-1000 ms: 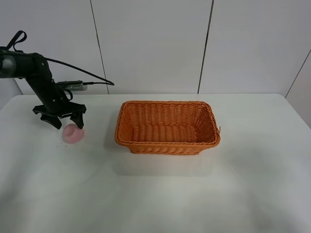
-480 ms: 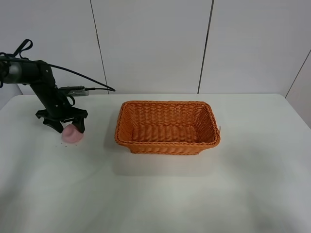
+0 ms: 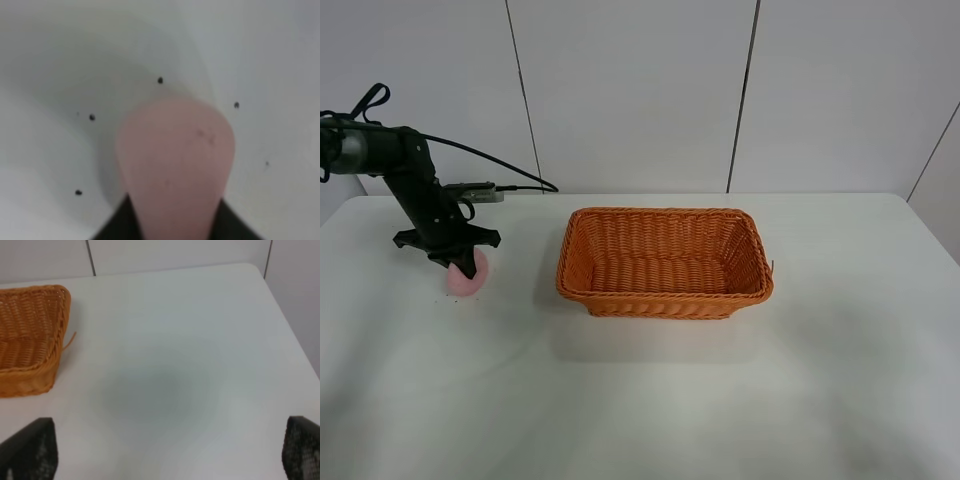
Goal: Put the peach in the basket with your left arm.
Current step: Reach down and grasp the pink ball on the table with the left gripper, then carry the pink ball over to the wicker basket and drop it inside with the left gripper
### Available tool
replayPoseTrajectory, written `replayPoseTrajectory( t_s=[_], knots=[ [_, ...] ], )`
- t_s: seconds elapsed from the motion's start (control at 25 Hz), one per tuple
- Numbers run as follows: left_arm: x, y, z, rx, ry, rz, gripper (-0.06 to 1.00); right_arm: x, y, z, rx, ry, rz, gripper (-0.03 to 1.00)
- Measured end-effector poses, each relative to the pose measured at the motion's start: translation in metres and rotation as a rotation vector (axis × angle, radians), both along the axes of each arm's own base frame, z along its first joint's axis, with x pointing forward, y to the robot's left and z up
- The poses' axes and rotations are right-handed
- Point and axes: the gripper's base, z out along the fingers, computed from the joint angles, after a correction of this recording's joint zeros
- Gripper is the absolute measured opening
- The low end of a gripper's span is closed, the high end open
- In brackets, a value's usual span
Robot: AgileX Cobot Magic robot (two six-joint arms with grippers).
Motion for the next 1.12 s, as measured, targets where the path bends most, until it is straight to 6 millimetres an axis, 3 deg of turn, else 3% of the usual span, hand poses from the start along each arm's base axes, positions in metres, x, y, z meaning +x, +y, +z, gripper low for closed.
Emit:
replayPoseTrajectory(
  t_s=[0.2, 0.44, 0.6, 0.68, 0.88, 1.12],
  knots=[
    [0.004, 0.000, 0.030, -0.002, -0.014, 0.002, 0.14, 0.000, 0.000, 0.000, 0.000, 0.000, 0.000, 0.69],
    [0.003, 0.001, 0.102, 0.033, -0.091, 0.045, 0.14, 0.000, 0.000, 0.000, 0.000, 0.000, 0.000, 0.69],
    [0.003, -0.002, 0.116, 0.038, -0.104, 0.053, 0.14, 0.000, 0.000, 0.000, 0.000, 0.000, 0.000, 0.69],
    [0.000, -0.013, 0.121, 0.020, -0.079, 0.040, 0.14, 0.000, 0.000, 0.000, 0.000, 0.000, 0.000, 0.69],
    [-0.003, -0.062, 0.134, 0.008, -0.101, -0.073, 0.14, 0.000, 0.000, 0.000, 0.000, 0.000, 0.000, 0.69],
    [-0.022, -0.154, 0.146, -0.026, -0.155, -0.279, 0.14, 0.000, 0.000, 0.000, 0.000, 0.000, 0.000, 0.69]
  ],
)
